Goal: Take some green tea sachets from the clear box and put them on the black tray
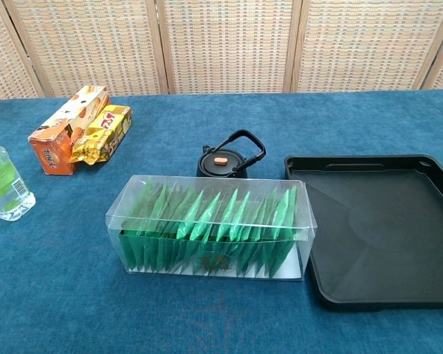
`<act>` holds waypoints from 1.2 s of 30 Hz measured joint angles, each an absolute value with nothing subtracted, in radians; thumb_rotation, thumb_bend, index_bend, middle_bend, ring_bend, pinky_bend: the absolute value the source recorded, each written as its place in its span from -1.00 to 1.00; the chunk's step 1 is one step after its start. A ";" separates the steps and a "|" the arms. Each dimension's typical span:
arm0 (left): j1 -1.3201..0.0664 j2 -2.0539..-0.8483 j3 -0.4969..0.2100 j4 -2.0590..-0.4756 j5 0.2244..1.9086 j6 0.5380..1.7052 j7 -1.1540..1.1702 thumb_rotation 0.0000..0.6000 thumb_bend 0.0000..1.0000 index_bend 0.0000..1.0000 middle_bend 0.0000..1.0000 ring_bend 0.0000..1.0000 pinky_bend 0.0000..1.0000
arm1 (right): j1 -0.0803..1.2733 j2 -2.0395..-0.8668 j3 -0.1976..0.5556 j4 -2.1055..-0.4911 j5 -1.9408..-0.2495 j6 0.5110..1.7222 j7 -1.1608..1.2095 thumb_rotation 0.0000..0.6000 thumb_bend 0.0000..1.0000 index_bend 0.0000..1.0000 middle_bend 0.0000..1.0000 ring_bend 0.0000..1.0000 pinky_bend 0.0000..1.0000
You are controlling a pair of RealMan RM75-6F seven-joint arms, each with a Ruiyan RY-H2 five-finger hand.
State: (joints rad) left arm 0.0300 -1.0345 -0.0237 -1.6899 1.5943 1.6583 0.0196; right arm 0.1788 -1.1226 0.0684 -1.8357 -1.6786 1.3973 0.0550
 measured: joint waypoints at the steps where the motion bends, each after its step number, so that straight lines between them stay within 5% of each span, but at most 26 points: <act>1: 0.029 -1.038 -0.027 -1.688 1.591 1.658 0.022 1.00 -0.81 -1.00 -1.00 -1.00 -1.00 | 0.205 -1.121 0.069 -1.844 -1.686 1.359 0.080 1.00 -0.91 -0.59 -1.00 -1.00 -0.94; 8: 0.023 -1.043 -0.032 -1.684 1.567 1.637 0.030 1.00 -0.81 -1.00 -1.00 -1.00 -1.00 | 0.418 -1.165 0.110 -1.922 -1.653 1.072 0.024 1.00 -0.83 -0.59 -1.00 -1.00 -0.94; 16: 0.010 -1.045 -0.040 -1.683 1.545 1.610 0.034 1.00 -0.81 -1.00 -1.00 -1.00 -1.00 | 0.536 -1.301 0.168 -1.957 -1.457 0.940 -0.214 1.00 -0.72 -0.59 -1.00 -1.00 -0.94; 36: -0.003 -1.042 -0.044 -1.688 1.525 1.585 0.033 1.00 -0.81 -1.00 -1.00 -1.00 -1.00 | 0.723 -1.539 0.192 -1.924 -1.071 0.954 -0.642 1.00 -0.44 -0.59 -1.00 -1.00 -0.94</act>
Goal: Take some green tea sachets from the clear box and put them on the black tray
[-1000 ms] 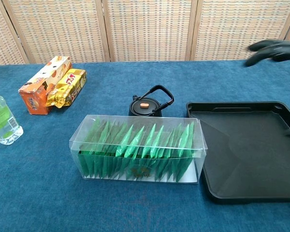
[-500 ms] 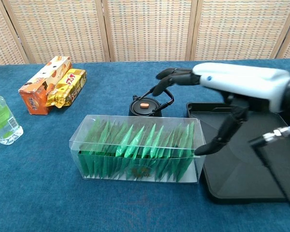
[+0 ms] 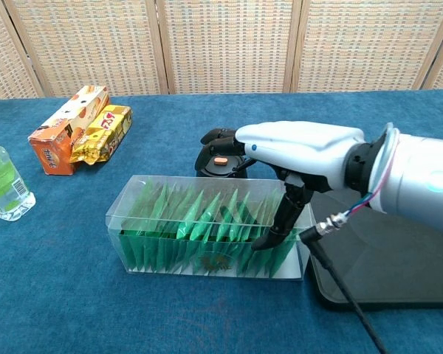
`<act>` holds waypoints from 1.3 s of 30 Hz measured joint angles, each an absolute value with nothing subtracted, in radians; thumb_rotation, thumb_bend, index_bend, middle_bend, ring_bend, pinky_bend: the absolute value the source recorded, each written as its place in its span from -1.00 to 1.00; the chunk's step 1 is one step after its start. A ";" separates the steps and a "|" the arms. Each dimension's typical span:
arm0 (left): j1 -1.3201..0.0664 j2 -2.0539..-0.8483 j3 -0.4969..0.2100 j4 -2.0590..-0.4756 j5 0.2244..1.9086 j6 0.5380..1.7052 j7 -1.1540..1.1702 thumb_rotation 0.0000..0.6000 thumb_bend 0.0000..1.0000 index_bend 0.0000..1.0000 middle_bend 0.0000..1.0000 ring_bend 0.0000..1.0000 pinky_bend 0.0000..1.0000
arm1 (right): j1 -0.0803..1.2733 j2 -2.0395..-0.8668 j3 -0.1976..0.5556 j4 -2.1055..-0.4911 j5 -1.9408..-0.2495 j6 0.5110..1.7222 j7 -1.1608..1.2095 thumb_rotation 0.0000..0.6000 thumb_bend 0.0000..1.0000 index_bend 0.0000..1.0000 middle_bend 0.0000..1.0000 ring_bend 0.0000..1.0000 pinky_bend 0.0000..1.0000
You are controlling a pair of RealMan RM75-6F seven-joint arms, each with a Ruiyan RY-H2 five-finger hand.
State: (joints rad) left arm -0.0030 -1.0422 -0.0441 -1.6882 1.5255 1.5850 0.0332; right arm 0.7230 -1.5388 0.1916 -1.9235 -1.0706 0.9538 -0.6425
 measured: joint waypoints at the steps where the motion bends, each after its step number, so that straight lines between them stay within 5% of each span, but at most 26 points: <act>1: -0.003 -1.042 -0.044 -1.688 1.525 1.584 0.031 1.00 -0.81 -1.00 -1.00 -1.00 -1.00 | 0.729 -1.545 0.191 -1.920 -1.058 0.963 -0.651 1.00 -0.42 -0.59 -1.00 -1.00 -0.94; 9: -0.005 -1.037 -0.043 -1.689 1.523 1.579 0.025 1.00 -0.81 -1.00 -1.00 -1.00 -1.00 | 0.761 -1.570 0.191 -1.907 -0.988 1.001 -0.687 1.00 -0.35 -0.59 -1.00 -1.00 -0.94; 20: -0.006 -1.032 -0.043 -1.689 1.519 1.577 0.013 1.00 -0.81 -1.00 -1.00 -1.00 -1.00 | 0.788 -1.583 0.179 -1.898 -0.953 1.037 -0.696 1.00 0.16 -0.56 -1.00 -1.00 -0.94; 28: -0.007 -1.030 -0.045 -1.689 1.515 1.575 0.007 1.00 -0.81 -1.00 -1.00 -1.00 -1.00 | 0.797 -1.568 0.205 -1.914 -0.966 1.065 -0.673 1.00 0.20 -0.56 -1.00 -1.00 -0.94; 39: -0.011 -1.023 -0.050 -1.687 1.501 1.566 -0.012 1.00 -0.80 -1.00 -1.00 -1.00 -1.00 | 0.857 -1.538 0.337 -1.872 -0.839 1.082 -0.655 1.00 0.20 -0.52 -1.00 -1.00 -0.94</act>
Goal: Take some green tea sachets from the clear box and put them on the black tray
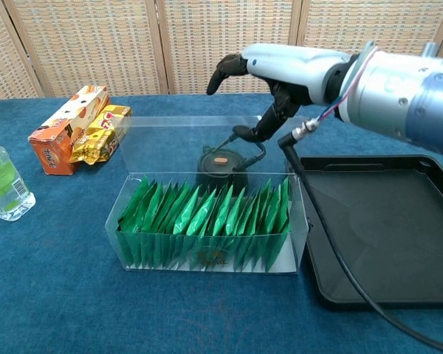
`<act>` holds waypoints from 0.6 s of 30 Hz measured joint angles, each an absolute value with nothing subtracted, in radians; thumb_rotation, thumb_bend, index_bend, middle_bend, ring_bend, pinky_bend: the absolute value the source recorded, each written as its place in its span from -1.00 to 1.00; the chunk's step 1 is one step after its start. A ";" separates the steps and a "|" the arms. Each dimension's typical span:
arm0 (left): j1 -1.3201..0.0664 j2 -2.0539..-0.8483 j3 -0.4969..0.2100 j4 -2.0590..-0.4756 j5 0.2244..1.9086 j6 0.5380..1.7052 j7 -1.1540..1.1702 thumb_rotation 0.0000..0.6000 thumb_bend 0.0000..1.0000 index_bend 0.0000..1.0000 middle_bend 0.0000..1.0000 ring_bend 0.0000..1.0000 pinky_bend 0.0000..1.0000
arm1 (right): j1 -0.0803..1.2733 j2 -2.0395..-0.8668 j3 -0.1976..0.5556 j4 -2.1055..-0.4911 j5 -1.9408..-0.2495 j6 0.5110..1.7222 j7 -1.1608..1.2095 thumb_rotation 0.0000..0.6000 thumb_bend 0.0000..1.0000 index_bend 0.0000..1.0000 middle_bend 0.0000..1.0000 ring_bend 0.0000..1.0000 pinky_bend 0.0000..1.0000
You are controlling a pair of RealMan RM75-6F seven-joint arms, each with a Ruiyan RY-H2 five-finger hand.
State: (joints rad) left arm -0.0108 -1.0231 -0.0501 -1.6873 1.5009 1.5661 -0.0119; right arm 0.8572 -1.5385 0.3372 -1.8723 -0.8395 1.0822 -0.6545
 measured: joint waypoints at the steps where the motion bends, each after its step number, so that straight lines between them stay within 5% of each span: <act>1: -0.012 -1.023 -0.051 -1.687 1.498 1.564 -0.014 1.00 -0.81 -1.00 -1.00 -1.00 -1.00 | 0.865 -1.537 0.350 -1.862 -0.814 1.081 -0.653 1.00 0.20 -0.52 -1.00 -1.00 -0.94; 18: -0.025 -1.018 -0.057 -1.682 1.475 1.535 -0.030 1.00 -0.81 -1.00 -1.00 -1.00 -1.00 | 0.980 -1.496 0.352 -1.722 -0.514 0.996 -0.695 1.00 0.21 -0.52 -1.00 -1.00 -0.93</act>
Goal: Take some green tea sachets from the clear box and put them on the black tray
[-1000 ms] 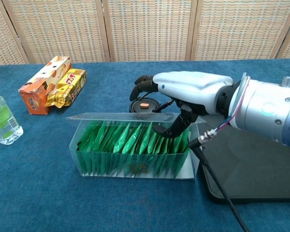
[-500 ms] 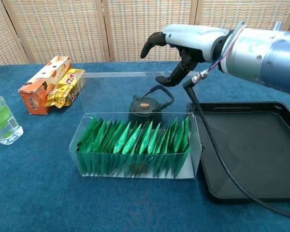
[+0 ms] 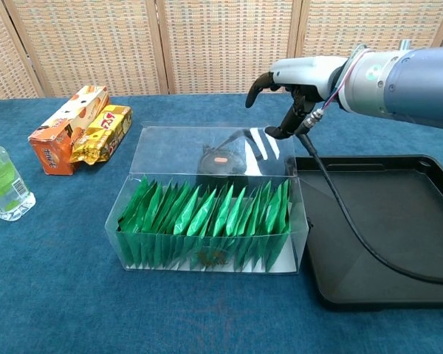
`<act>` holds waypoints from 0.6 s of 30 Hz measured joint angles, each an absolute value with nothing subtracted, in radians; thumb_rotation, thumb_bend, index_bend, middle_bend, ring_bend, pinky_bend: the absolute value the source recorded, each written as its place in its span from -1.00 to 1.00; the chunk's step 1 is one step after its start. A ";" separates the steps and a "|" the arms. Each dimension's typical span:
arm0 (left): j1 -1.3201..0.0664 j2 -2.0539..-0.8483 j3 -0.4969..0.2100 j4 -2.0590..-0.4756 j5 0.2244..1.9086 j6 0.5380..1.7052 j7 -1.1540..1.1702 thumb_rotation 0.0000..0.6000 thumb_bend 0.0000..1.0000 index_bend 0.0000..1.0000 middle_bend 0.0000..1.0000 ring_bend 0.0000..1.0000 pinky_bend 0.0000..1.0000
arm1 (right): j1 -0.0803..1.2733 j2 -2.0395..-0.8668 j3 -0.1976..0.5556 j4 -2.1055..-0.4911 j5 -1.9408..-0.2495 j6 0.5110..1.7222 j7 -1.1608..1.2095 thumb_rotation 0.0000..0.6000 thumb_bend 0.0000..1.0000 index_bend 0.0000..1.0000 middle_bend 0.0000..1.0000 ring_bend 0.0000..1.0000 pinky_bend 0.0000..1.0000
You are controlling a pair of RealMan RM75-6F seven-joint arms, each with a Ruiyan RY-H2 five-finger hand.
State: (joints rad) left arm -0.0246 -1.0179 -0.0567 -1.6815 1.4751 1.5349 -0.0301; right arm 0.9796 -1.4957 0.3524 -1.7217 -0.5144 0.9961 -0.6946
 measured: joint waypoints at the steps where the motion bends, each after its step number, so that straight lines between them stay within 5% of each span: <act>1: -0.025 -1.018 -0.057 -1.682 1.475 1.535 -0.030 1.00 -0.81 -1.00 -1.00 -1.00 -1.00 | 0.981 -1.492 0.351 -1.723 -0.517 0.996 -0.686 1.00 0.18 -0.52 -1.00 -1.00 -0.93; 8: -0.026 -1.018 -0.056 -1.681 1.473 1.531 -0.030 1.00 -0.80 -1.00 -1.00 -1.00 -1.00 | 0.963 -1.465 0.338 -1.747 -0.650 0.981 -0.613 1.00 -0.17 -0.51 -1.00 -1.00 -0.90; 18: -0.029 -1.021 -0.053 -1.684 1.477 1.528 -0.019 1.00 -0.80 -1.00 -1.00 -1.00 -1.00 | 0.911 -1.396 0.271 -1.762 -1.090 0.866 -0.368 1.00 -0.20 -0.31 -0.93 -1.00 -0.83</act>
